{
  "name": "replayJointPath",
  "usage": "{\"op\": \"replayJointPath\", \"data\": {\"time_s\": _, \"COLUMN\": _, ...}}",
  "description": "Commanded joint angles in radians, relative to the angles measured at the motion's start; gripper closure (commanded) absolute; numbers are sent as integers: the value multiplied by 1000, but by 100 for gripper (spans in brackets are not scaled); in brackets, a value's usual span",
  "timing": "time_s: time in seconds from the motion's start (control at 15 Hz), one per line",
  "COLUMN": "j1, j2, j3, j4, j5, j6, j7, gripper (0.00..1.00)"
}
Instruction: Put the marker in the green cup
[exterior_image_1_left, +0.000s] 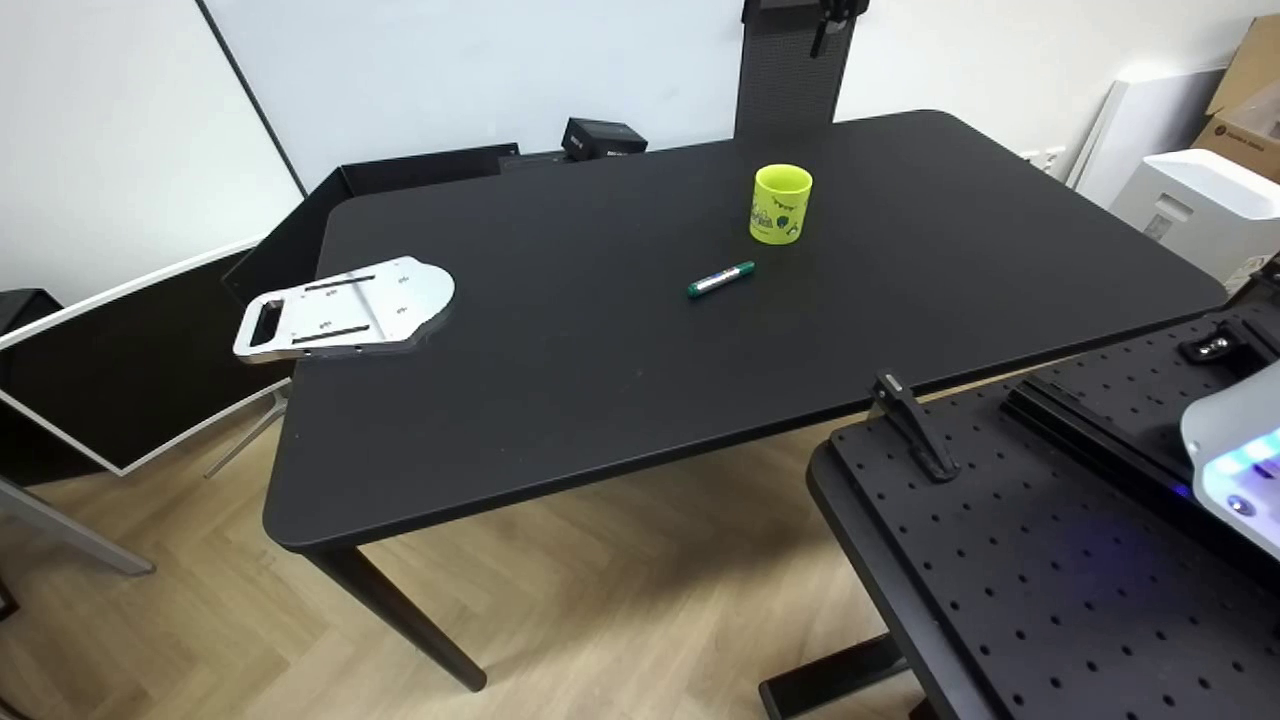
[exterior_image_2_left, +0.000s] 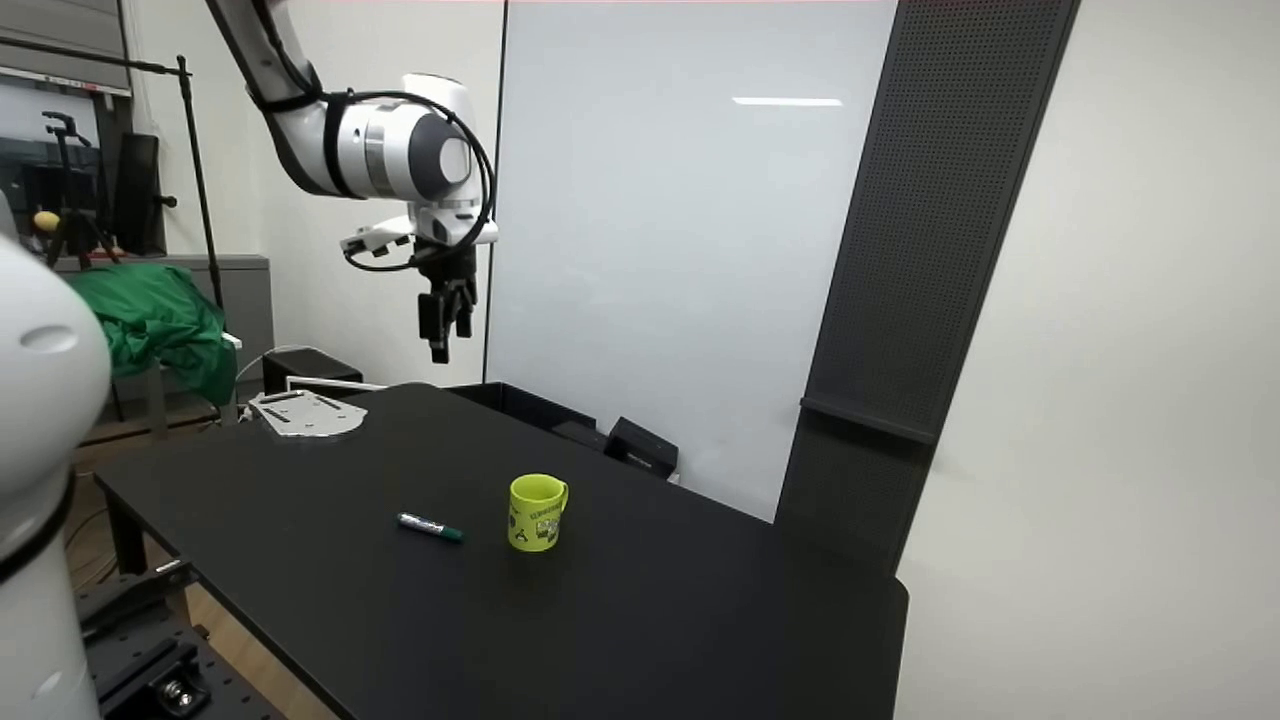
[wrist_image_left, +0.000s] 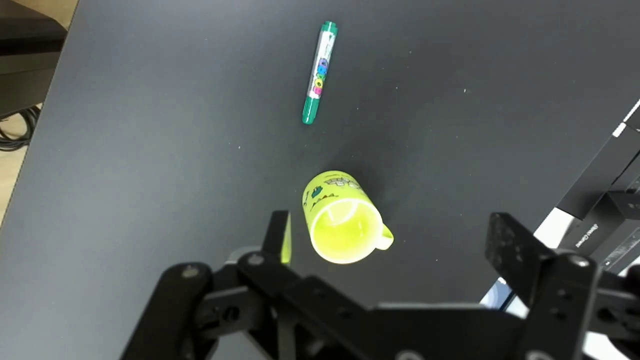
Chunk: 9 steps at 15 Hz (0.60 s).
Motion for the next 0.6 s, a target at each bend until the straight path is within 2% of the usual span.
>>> {"op": "replayJointPath", "data": {"time_s": 0.0, "j1": 48, "j2": 12, "j3": -45, "j4": 6, "j5": 6, "j6": -1, "j7": -6, "gripper": 0}}
{"op": "replayJointPath", "data": {"time_s": 0.53, "j1": 55, "j2": 11, "j3": -57, "j4": 5, "j5": 7, "j6": -2, "j7": -11, "gripper": 0}}
